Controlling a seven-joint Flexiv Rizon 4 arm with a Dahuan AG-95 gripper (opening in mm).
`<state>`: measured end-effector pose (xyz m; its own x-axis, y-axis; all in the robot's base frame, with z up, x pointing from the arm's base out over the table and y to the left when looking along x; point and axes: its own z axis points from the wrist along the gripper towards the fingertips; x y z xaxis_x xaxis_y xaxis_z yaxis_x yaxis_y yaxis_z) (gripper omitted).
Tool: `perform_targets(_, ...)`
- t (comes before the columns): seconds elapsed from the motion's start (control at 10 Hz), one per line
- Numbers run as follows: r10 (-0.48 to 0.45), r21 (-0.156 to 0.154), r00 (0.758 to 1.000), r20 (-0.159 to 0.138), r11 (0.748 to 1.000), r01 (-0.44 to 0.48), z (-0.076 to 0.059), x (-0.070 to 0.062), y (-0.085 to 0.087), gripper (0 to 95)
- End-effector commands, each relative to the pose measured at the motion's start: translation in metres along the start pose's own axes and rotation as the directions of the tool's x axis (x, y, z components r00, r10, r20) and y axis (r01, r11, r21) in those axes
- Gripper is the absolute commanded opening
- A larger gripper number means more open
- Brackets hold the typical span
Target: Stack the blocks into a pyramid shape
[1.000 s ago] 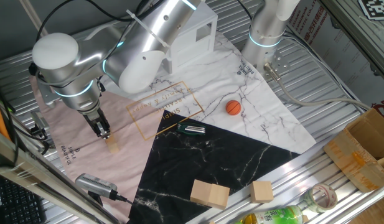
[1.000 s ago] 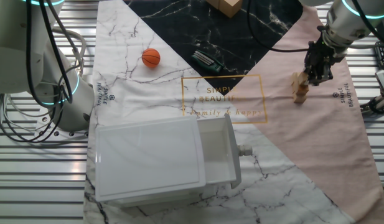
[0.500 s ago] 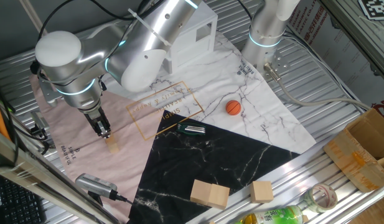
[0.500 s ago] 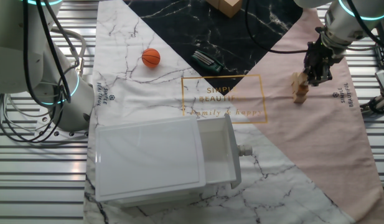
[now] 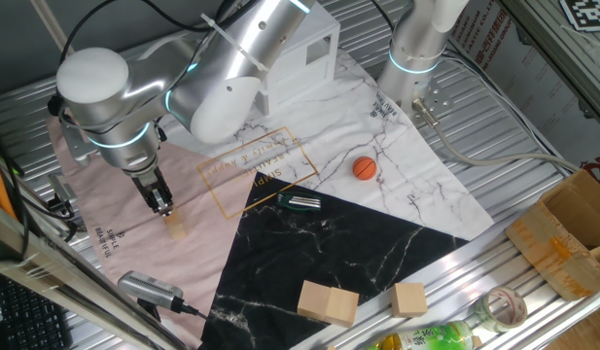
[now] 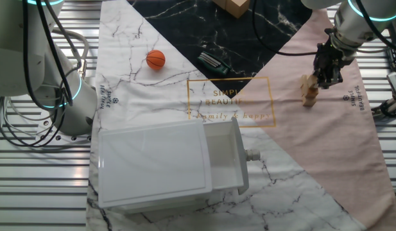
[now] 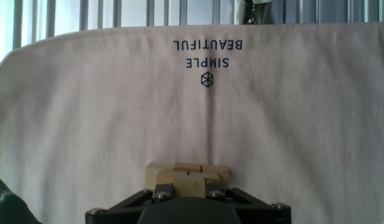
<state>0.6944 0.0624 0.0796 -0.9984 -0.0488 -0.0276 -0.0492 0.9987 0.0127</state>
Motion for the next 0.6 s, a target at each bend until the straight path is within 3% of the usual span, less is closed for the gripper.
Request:
perform_targets(0.1, -0.007, -0.002, 1.0, 0.003, 1.0, 0.007, 0.0005, -0.0008, -0.0005, 38.0)
perform_targets(0.4, -0.016, -0.003, 1.0, 0.01, 1.0, 0.016, 0.0016, -0.0003, -0.0016, 38.0)
perform_targets(0.5, -0.018, -0.004, 1.0, 0.009, 1.0, 0.018, 0.0016, -0.0003, -0.0016, 57.0)
perform_targets(0.6, -0.02, -0.004, 1.0, 0.009, 1.0, 0.02, 0.0016, -0.0003, -0.0016, 57.0)
